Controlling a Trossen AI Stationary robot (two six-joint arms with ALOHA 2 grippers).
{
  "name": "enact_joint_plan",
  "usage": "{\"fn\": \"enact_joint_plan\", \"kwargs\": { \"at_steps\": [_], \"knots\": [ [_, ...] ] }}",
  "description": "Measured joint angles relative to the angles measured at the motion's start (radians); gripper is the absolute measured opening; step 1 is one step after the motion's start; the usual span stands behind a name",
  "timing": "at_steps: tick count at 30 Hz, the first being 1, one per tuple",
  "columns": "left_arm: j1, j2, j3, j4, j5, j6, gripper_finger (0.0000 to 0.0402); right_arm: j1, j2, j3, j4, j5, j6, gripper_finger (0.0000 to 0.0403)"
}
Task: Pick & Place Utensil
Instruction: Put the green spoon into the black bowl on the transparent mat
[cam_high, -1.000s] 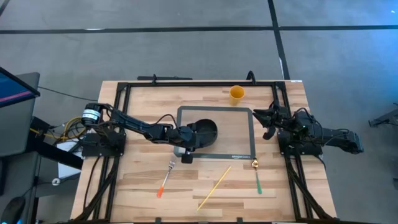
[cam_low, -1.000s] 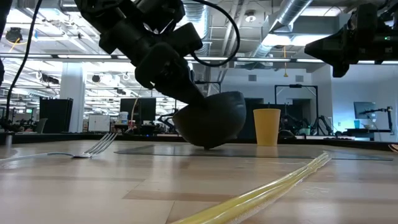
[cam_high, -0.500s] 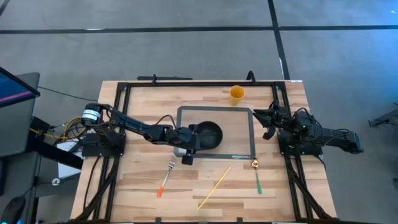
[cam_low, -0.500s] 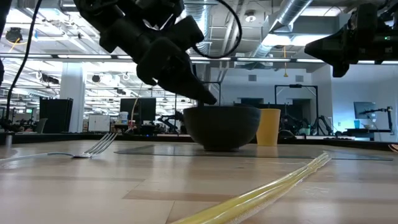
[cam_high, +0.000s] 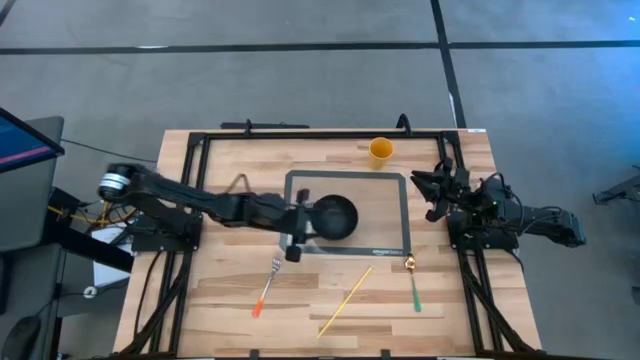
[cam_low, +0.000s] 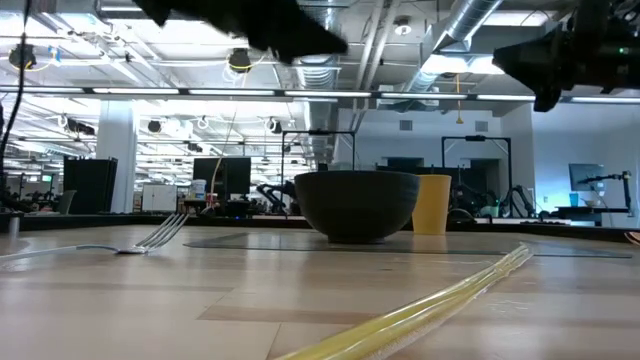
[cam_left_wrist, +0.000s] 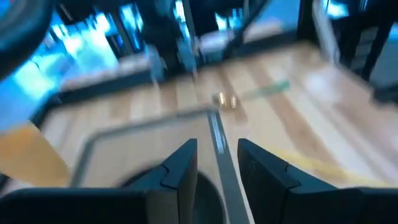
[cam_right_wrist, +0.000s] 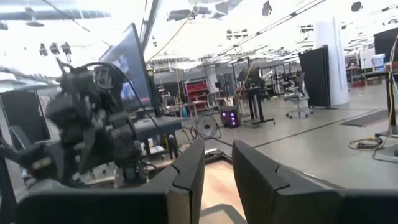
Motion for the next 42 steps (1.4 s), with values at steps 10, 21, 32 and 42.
{"fn": "enact_joint_plan", "kwargs": {
  "at_steps": [10, 21, 32, 42],
  "knots": [
    [0.001, -0.387, 0.000, -0.240, -0.081, 0.003, 0.0105, 0.049, 0.215, 0.000, 0.263, -0.030, 0.014, 0.0077],
    [0.001, -0.606, -0.072, -0.398, -0.098, -0.005, 0.0104, 0.092, 0.705, 0.083, 0.601, -0.029, -0.047, 0.0078],
    [0.001, -0.645, -0.211, -0.396, -0.098, -0.005, 0.0104, 0.047, 1.081, 0.411, 0.231, 0.016, -0.095, 0.0144],
    [0.001, -0.646, -0.254, -0.395, -0.098, -0.005, 0.0104, -0.048, 1.266, 0.580, 0.010, 0.393, -0.066, 0.0215]
  ]
}}
